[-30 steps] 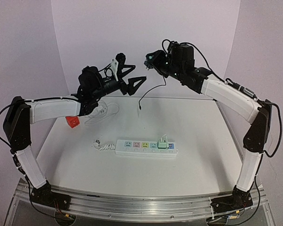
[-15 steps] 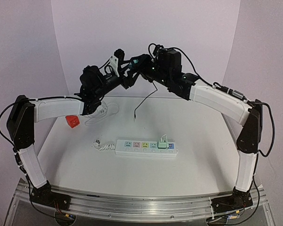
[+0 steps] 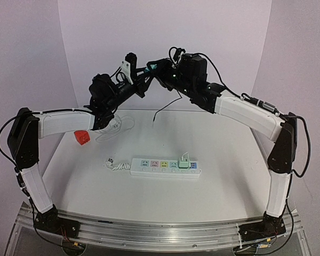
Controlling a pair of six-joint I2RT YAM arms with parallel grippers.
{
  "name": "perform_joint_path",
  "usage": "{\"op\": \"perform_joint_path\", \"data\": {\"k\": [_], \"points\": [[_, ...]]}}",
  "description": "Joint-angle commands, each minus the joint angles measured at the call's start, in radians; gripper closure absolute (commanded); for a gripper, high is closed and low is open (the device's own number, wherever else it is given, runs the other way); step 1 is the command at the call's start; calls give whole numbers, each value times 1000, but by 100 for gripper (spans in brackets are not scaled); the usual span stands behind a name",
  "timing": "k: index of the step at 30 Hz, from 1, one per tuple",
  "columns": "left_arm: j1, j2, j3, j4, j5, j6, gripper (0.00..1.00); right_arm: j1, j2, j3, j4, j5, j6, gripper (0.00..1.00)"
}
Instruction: Insert the plug
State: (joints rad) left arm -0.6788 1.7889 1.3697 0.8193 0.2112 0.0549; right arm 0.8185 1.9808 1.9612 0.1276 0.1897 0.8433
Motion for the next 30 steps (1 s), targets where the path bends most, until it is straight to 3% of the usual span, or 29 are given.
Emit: {"op": "perform_joint_path", "data": {"k": [1,4,6,8,14,18,22,25,30], "points": [[-12,-43,-24,35,46,127,100,-2,6,-15,1,-79,-14,90],[-6,-66,-63,47,81,166,100,-54,2,1,-63,-262,-20,44],[7,-84,-89,55,134,181,100,-112,2,31,-128,-417,-18,20],[19,-103,-116,56,211,200,100,-169,-6,36,-180,-558,-6,13],[34,-117,-144,31,381,285,100,-224,-7,35,-192,-911,-7,9],[45,-103,-111,-32,453,300,100,-224,-30,-9,-194,-1036,-36,9],[47,-95,-100,-61,492,326,100,-224,-59,-39,-242,-1009,-77,14],[47,-91,-91,-73,500,326,100,-219,-54,12,-421,-943,-180,27],[47,-98,-96,-89,500,337,100,-219,-72,-2,-453,-961,-213,30]]}}
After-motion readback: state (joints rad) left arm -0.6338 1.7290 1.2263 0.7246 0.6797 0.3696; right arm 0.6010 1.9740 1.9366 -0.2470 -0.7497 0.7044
